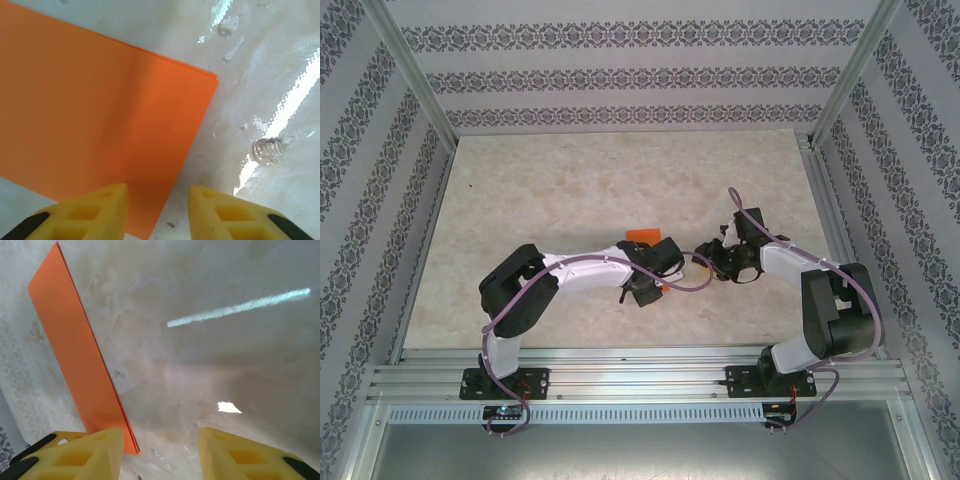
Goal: Fold a paper plane with a square sheet of paper (fold left side to right side)
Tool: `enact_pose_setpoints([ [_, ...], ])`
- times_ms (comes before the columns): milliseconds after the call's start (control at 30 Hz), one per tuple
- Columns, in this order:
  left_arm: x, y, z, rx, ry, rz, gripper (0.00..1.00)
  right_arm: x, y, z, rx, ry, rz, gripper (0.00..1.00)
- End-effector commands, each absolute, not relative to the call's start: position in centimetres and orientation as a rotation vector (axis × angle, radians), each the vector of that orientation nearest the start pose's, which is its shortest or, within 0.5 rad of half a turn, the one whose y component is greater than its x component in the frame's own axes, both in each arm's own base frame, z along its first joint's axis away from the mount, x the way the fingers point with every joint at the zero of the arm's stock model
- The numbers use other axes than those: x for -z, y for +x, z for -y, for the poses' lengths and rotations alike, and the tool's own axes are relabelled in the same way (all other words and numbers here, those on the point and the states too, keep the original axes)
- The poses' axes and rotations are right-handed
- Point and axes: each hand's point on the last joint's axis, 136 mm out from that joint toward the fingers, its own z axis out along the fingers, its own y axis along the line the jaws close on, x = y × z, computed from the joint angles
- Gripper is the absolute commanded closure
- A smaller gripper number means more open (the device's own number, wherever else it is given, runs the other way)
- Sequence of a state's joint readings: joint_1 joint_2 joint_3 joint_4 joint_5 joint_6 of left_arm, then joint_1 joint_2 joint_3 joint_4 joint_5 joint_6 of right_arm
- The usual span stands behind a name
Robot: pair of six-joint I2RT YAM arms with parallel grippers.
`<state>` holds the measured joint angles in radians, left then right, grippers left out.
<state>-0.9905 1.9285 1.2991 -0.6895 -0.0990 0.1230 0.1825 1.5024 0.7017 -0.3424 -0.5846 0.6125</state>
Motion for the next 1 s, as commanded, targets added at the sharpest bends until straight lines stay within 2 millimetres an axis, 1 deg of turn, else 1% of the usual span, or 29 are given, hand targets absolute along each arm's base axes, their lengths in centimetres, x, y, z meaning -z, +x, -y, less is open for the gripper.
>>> enact_pose_setpoints([
  [0, -4.4, 24.6, 33.5, 0.035, 1.437, -2.391, 0.66, -5.3, 28.4, -16.9, -1.095, 0.380, -2.756, 0.56],
  [167, -4.8, 24.6, 33.6, 0.067, 1.414, -2.380, 0.66, -5.0, 27.6, -19.3, -1.169, 0.359, -2.781, 0.57],
  [300, -5.2, 24.4, 33.1, 0.099, 1.392, -2.377, 0.62, -4.3, 26.7, -20.1, -1.162, 0.337, -2.825, 0.57],
  [400, -5.7, 24.7, 32.2, 0.168, 1.316, -2.397, 0.59, -3.9, 25.8, -20.4, -1.123, 0.315, -2.863, 0.57],
  [567, -8.1, 26.2, 31.8, 0.485, 1.064, -2.420, 0.54, -3.0, 24.5, -21.0, -1.070, 0.283, -2.917, 0.57],
  [667, -8.9, 27.2, 31.5, 0.630, 0.925, -2.436, 0.53, -2.7, 24.0, -21.5, -1.036, 0.253, -2.944, 0.56],
  [767, -8.6, 28.1, 31.0, 0.733, 0.789, -2.484, 0.53, -2.6, 23.5, -21.9, -1.005, 0.229, -2.967, 0.56],
  [833, -8.0, 28.4, 30.6, 0.785, 0.710, -2.523, 0.54, -2.4, 23.2, -21.9, -0.977, 0.218, -2.977, 0.55],
  [967, -6.6, 28.3, 30.5, 0.854, 0.621, -2.577, 0.54, -2.3, 22.9, -22.3, -0.955, 0.198, -2.986, 0.55],
])
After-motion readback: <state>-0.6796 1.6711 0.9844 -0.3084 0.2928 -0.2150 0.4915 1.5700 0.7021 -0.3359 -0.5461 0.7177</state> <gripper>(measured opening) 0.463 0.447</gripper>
